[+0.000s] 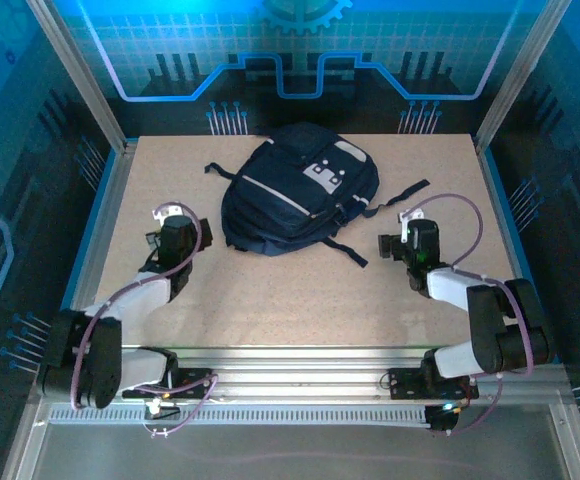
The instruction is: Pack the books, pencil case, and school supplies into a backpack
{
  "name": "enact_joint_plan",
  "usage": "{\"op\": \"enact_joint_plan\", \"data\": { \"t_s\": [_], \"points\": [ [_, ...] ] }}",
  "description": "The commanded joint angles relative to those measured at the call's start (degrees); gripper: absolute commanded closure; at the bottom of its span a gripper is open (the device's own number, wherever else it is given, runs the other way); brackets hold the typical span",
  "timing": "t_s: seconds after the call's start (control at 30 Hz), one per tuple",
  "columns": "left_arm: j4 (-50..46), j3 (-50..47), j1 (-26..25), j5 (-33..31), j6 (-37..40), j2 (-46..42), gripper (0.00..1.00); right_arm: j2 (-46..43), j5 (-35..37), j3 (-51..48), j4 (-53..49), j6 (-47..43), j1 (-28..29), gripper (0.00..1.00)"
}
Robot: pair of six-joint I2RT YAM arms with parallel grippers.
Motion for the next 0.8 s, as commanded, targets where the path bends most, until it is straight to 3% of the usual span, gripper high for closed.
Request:
{"op": "enact_joint_plan", "data": {
  "t_s": [0.0,0.03,0.23,0.27,0.37,0.77],
  "points": [
    [19.33,-3.64,2.24,6.03,6.87,3.6,0.01,5.74,-2.67,-3.04,22.5,-2.01,-1.13,0.0],
    [22.68,-4.5,2.63,7.31,7.75,5.11,0.01,4.3,-4.31,-1.43,16.41,-1.11,-1.91,0.0],
    [44.88,-9.9,6.96,17.14,7.55,16.67,0.01,4.32,-6.19,-1.59,16.96,-0.14,-3.21,0.0],
    [39.93,-9.32,7.69,18.91,6.65,14.6,0.01,4.3,-6.11,-1.51,16.87,-0.1,-3.22,0.0],
    [42.91,-10.03,8.43,20.6,6.58,15.86,0.01,4.29,-6.15,-1.55,16.85,-0.12,-3.14,0.0],
    [36.57,-6.64,6.8,17.19,7.98,15.75,0.01,4.28,-5.95,-1.57,16.99,-0.33,-3.14,0.0]
  ]
}}
